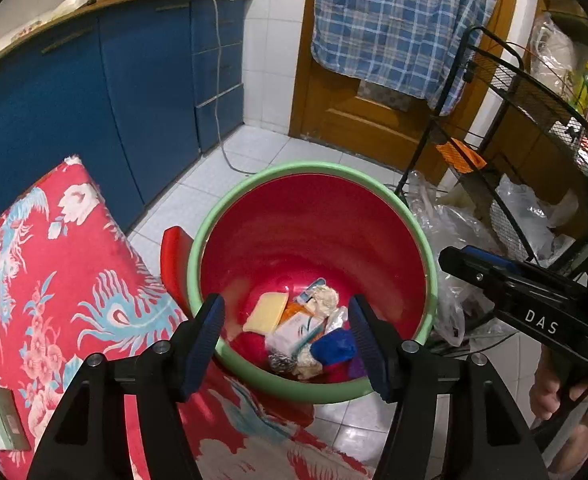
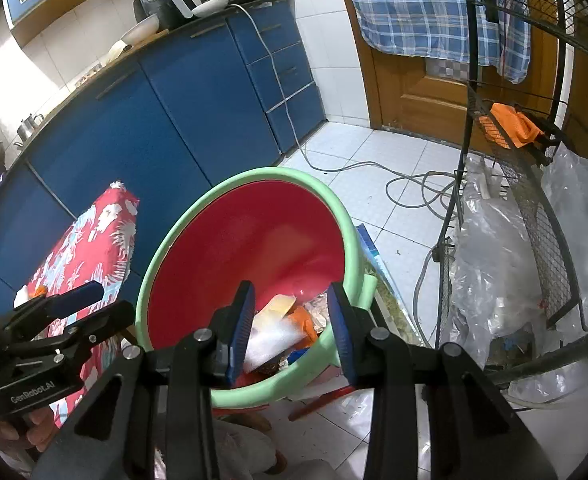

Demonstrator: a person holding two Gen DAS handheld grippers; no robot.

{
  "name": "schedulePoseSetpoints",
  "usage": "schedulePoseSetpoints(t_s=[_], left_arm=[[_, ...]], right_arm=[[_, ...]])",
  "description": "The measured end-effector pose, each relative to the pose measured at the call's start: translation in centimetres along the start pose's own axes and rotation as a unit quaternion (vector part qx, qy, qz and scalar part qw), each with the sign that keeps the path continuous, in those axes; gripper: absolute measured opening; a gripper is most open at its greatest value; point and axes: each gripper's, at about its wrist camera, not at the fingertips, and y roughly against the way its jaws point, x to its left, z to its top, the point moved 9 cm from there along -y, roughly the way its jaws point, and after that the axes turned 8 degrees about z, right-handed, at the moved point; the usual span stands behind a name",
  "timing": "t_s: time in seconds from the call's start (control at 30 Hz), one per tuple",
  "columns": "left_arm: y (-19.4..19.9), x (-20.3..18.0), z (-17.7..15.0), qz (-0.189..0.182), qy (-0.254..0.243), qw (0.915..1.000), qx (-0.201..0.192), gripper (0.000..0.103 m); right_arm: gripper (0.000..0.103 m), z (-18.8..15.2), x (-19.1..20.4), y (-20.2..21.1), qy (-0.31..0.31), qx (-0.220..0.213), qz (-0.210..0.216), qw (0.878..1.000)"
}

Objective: Collect trash
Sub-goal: 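Open both tools to drop the box and blue cloth into the bucket, then move both open tools back over the table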

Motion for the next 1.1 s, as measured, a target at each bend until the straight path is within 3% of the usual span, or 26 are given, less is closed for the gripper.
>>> schedulePoseSetpoints(t_s=[0.4,0.73,1.1], left_arm=[[1.8,3.0,-0.9,0.014,0.044,0.9989,0.003,0.066],[4.4,8.5,-2.3,0.07,0.083,0.9941,-0.002,0.066],[7.6,15.9,-4.0,0.127,0.138,0.9821,-0.013,0.066]], right_arm=[[0.04,-0.3,1.1,0.6,0.006,-0.003,0.012,1.0],[0.04,-0.5,3.8,0.7,0.021,-0.001,0.032,0.999],[0.041,-0.9,8.4,0.3,0.057,0.008,0.057,0.997]])
